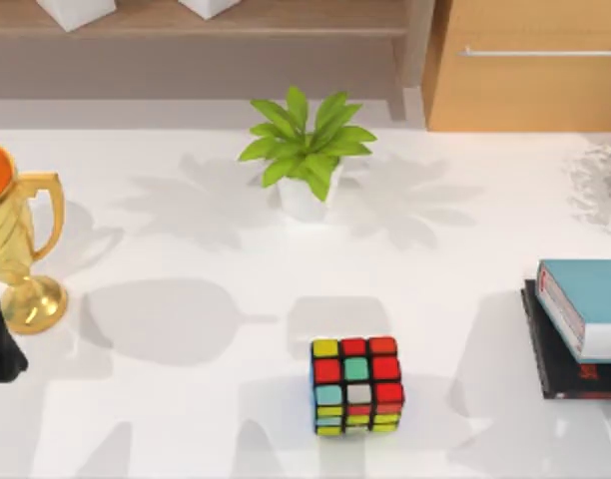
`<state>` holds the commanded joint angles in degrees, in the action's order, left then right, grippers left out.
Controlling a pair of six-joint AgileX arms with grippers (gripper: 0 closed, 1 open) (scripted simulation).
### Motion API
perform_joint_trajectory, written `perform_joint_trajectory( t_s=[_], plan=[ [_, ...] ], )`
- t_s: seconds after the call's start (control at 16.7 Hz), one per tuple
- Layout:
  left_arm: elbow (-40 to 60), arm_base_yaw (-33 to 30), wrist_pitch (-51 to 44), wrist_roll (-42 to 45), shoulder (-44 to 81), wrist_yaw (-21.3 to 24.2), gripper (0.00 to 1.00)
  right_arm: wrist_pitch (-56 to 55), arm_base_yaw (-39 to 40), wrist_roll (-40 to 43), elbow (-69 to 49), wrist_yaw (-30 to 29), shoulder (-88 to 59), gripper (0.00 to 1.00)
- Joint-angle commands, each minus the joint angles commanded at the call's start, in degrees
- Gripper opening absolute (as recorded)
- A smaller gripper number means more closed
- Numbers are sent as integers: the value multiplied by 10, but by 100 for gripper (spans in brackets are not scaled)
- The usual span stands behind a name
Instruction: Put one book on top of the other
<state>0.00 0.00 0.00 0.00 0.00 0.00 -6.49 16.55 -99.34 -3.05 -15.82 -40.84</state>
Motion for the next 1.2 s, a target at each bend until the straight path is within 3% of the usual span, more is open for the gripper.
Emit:
perform_joint_trajectory(
  t_s=[0.42,1.2],
  plan=[
    [0,0,0,0,0,0,100,-29,-4,3,2,4,-28,0],
    [0,0,0,0,0,0,100,-29,-4,3,2,4,-28,98]
  ],
)
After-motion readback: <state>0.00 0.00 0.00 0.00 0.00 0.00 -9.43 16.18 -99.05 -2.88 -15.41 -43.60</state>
